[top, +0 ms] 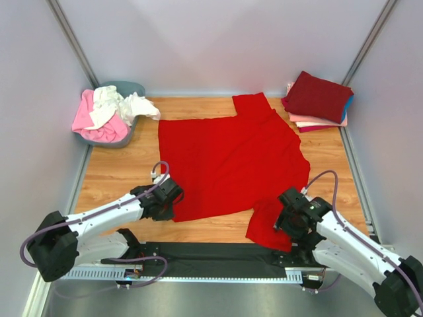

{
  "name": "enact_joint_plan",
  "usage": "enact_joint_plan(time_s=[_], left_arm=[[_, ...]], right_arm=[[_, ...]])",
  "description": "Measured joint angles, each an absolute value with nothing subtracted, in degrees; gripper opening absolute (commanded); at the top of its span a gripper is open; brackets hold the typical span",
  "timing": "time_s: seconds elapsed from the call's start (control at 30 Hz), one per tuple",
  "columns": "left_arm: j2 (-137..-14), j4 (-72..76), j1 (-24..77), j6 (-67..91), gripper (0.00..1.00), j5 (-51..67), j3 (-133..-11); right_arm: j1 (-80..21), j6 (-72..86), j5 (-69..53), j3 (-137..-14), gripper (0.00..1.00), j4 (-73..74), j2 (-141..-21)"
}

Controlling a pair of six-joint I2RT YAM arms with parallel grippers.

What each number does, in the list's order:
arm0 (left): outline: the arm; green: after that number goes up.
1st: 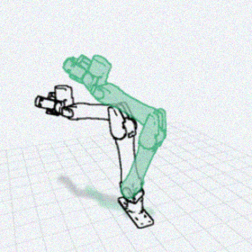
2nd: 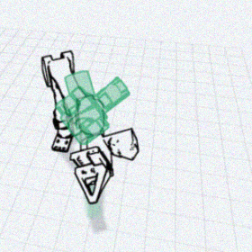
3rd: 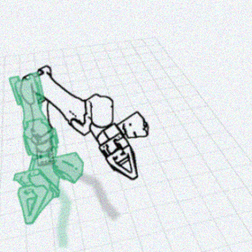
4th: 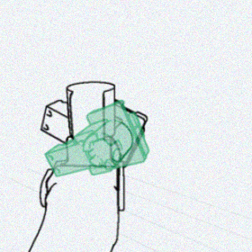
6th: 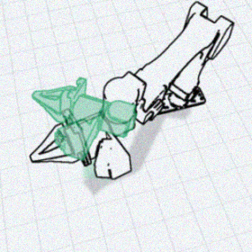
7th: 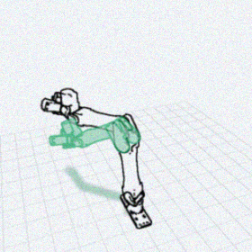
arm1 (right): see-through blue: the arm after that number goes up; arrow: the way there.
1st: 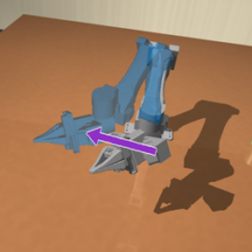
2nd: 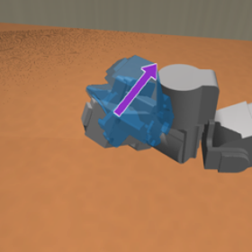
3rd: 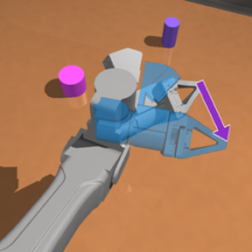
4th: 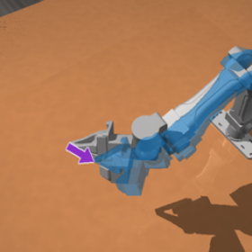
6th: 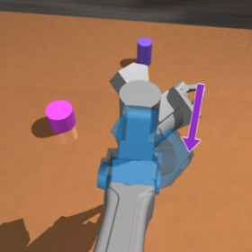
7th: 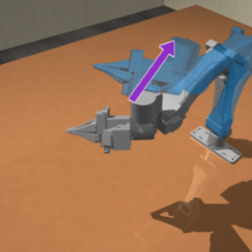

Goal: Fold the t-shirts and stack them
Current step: Fold the tshirt

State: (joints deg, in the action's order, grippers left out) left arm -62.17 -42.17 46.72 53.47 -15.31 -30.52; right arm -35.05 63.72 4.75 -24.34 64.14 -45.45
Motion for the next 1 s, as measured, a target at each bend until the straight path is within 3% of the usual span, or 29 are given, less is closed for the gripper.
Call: enact_joint_plan(time_s=[0.2, 0.5, 0.77, 1.0], left_arm=[[-63.9, -42.1, 46.7, 53.0, 0.0, -15.3, -31.9], [-65.4, -42.1, 46.7, 52.2, 0.0, -15.1, -32.8], [-65.4, -42.1, 46.7, 52.0, 0.0, -15.1, -32.8], [-65.0, -42.2, 46.7, 51.6, 0.0, -15.1, -32.8]], right_arm=[[-36.0, 65.1, 2.7, -22.7, 0.39, 63.0, -41.8], [-37.3, 66.6, 0.8, -20.4, 0.33, 62.4, -38.4], [-38.5, 64.4, 2.2, -22.0, 0.0, 62.2, -45.1], [-38.8, 63.0, 4.0, -22.3, 0.0, 61.6, -45.3]])
